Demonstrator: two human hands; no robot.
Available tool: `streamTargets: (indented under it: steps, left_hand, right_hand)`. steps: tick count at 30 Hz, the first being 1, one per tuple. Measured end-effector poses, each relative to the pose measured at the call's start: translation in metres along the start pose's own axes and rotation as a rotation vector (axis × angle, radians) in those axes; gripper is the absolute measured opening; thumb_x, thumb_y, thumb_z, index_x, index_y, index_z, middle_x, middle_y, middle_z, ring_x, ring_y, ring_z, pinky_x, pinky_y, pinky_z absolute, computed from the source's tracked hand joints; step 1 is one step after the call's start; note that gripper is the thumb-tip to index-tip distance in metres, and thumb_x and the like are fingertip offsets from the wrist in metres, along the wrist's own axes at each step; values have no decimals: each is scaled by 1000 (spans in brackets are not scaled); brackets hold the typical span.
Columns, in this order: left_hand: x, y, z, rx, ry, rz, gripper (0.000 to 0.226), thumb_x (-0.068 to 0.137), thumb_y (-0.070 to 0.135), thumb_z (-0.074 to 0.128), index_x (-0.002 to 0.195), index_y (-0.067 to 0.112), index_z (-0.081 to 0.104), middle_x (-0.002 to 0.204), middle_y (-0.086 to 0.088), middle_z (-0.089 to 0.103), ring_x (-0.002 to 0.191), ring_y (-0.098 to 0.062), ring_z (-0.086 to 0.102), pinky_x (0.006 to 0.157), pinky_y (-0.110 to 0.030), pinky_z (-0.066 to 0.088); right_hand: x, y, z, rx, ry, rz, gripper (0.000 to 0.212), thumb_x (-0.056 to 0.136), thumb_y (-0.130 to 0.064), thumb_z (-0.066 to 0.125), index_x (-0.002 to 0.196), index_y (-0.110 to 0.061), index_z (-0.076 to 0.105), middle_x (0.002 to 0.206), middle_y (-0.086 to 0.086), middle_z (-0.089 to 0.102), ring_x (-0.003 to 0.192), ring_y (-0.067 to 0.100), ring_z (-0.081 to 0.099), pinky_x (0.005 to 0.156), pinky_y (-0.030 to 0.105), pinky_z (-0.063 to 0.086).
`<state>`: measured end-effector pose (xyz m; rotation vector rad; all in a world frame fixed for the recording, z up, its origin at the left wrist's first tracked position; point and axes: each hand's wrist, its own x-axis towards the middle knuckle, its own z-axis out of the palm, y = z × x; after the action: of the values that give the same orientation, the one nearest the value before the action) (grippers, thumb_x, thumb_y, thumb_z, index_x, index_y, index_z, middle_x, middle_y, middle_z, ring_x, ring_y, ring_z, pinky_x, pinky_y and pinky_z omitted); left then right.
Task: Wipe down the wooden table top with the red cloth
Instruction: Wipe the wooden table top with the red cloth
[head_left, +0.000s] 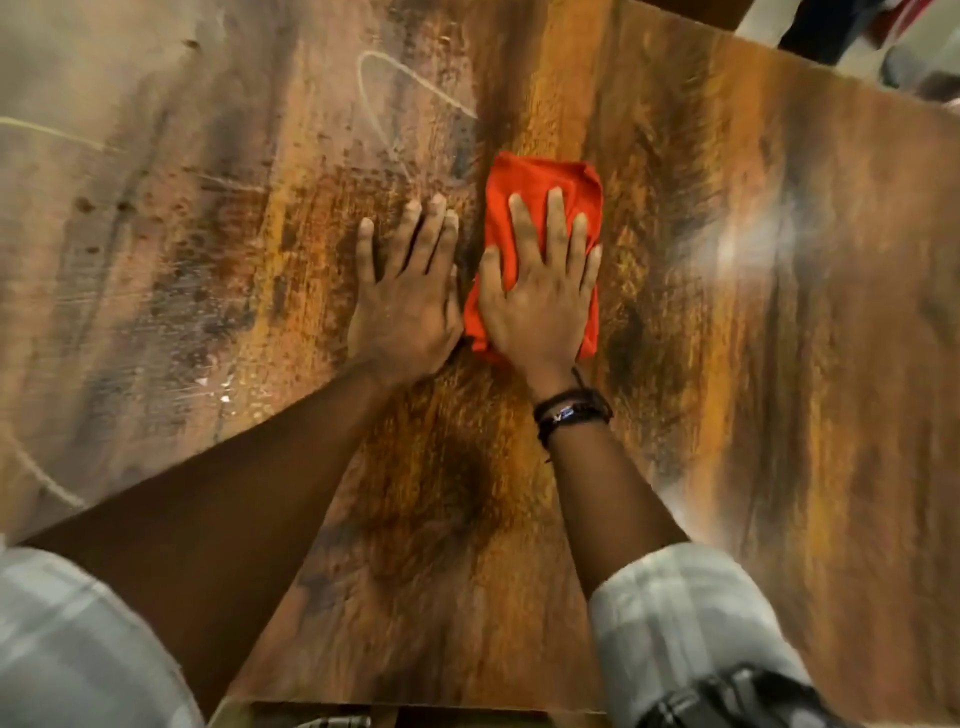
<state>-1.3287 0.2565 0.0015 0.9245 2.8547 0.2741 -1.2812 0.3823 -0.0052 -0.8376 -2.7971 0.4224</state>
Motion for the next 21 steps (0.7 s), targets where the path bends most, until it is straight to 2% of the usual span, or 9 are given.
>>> streamTargets:
  steps: [6, 10, 14, 17, 21]
  left_hand:
    - [-1, -4, 0, -27, -16, 19, 64, 100, 36, 18, 159, 12, 16, 168, -5, 11, 155, -23, 5, 123, -58, 0]
    - [-9, -3, -8, -145, 0, 53, 65, 97, 37, 15, 153, 12, 35, 162, -6, 30, 152, -25, 20, 123, -54, 7]
    - [-68, -3, -12, -175, 8, 217, 58, 99, 33, 24, 147, 10, 46, 155, -10, 43, 145, -29, 34, 118, -52, 19]
    - [-142, -9, -9, -152, 9, 326, 52, 99, 28, 34, 146, 11, 48, 153, -9, 45, 144, -28, 37, 117, -52, 23]
    - [-214, -35, -8, -171, -32, 378, 53, 101, 32, 31, 147, 10, 45, 154, -12, 44, 146, -27, 33, 120, -51, 17]
  right_hand:
    - [16, 0, 8, 7, -17, 3, 62, 97, -56, 41, 153, -33, 36, 165, 1, 23, 153, 29, 19, 123, 49, 8]
    - [1, 0, -5, 37, -111, 23, 61, 99, -54, 40, 156, -33, 29, 167, 0, 15, 155, 28, 11, 124, 48, 7]
    - [-89, 1, -20, 54, -44, 1, 59, 97, -52, 35, 153, -32, 38, 165, 3, 25, 152, 30, 21, 122, 51, 18]
    - [-188, 9, -40, 98, -47, 23, 57, 100, -47, 40, 154, -30, 37, 165, 2, 23, 154, 28, 17, 123, 51, 18]
    - [-314, 18, -72, 74, -119, 12, 56, 101, -43, 40, 155, -28, 33, 167, 1, 18, 155, 25, 13, 122, 54, 19]
